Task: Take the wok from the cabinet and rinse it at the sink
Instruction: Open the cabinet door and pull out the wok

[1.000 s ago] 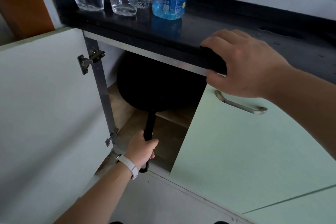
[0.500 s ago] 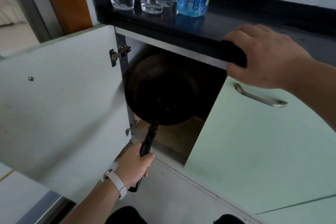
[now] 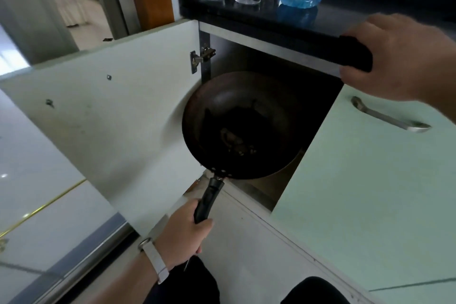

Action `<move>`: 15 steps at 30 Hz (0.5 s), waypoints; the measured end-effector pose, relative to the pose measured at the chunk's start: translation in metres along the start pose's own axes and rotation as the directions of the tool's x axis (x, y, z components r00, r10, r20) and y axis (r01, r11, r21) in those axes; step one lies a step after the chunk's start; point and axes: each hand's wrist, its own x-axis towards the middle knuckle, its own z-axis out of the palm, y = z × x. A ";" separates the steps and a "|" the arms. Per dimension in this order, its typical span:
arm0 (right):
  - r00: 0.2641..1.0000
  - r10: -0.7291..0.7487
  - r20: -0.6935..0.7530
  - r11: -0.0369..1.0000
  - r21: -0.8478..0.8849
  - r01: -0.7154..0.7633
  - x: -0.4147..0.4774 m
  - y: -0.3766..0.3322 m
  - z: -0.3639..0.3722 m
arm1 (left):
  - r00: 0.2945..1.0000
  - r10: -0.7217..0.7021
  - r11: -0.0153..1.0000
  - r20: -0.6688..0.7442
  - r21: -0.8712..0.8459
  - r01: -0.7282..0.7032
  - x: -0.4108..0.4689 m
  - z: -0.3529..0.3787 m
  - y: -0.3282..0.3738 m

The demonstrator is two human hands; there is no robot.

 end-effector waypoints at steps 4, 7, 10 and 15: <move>0.999 -0.015 -0.029 1.000 -0.010 0.014 0.003 0.006 0.011 | 1.000 -0.005 0.997 -0.027 0.072 0.007 -0.023 -0.013 -0.006; 0.999 -0.039 -0.022 0.999 0.025 0.039 0.003 0.008 0.011 | 0.998 -0.047 0.996 -0.032 0.079 0.050 -0.045 -0.023 0.001; 0.998 -0.055 0.038 0.996 0.077 0.052 0.000 0.007 0.005 | 0.993 -0.122 0.991 -0.010 0.061 0.122 -0.070 -0.034 0.020; 0.985 -0.127 0.113 0.976 0.193 0.104 -0.009 0.003 -0.022 | 0.966 -0.257 0.966 0.011 0.033 0.256 -0.121 -0.052 0.070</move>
